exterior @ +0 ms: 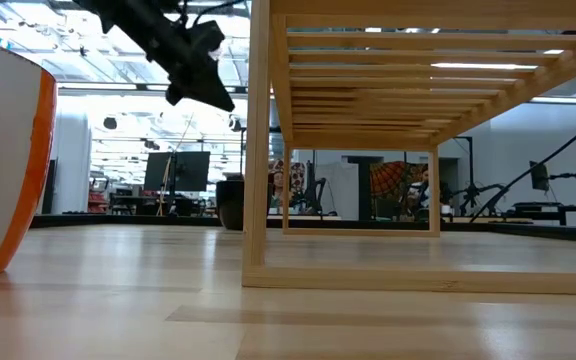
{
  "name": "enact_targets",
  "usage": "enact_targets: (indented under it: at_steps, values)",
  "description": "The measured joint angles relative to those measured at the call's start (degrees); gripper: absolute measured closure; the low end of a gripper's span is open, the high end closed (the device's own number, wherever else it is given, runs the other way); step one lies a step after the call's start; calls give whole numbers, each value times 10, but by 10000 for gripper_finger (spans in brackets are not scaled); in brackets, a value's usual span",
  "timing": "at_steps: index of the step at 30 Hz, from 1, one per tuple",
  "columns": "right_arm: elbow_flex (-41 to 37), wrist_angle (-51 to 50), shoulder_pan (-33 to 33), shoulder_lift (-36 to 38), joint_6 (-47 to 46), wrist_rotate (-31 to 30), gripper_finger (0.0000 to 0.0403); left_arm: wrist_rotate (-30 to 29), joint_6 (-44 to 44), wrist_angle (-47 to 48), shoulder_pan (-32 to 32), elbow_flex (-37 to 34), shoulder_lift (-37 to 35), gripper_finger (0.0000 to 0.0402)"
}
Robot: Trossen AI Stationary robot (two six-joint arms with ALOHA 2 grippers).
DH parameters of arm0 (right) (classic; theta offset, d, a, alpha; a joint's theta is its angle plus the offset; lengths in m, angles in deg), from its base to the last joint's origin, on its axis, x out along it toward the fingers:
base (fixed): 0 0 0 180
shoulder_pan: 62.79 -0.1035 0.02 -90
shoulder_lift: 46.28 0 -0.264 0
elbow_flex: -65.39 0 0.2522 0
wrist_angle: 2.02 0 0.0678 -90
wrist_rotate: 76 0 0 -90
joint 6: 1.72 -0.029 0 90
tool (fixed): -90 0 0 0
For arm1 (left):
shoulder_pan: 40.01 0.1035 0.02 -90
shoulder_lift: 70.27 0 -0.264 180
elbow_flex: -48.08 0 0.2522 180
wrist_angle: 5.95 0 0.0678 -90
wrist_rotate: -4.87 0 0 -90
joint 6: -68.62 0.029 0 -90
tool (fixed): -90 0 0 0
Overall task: Place coffee mugs
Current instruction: Put the white blue mug on the shelf
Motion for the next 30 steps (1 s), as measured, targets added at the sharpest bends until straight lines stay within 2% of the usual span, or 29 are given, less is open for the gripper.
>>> enact_targets:
  at_steps: [4,10,15,18,23,30]
  values:
    - [0,-36,-2,1,0,14,170,0,3,4,7,1,4,401]
    - [-1,-177,-9,42,3,51,170,0,3,9,8,2,-55,401]
    - [-1,-323,-74,79,-47,96,170,0,-4,5,8,2,-95,401]
    - [-10,-354,-150,100,-125,100,170,0,-12,9,8,1,-105,401]
    - [-74,-318,-315,123,-283,98,170,-1,-28,7,8,1,-103,401]
    - [-189,-263,-564,105,-447,94,170,-1,-42,8,8,1,-101,401]
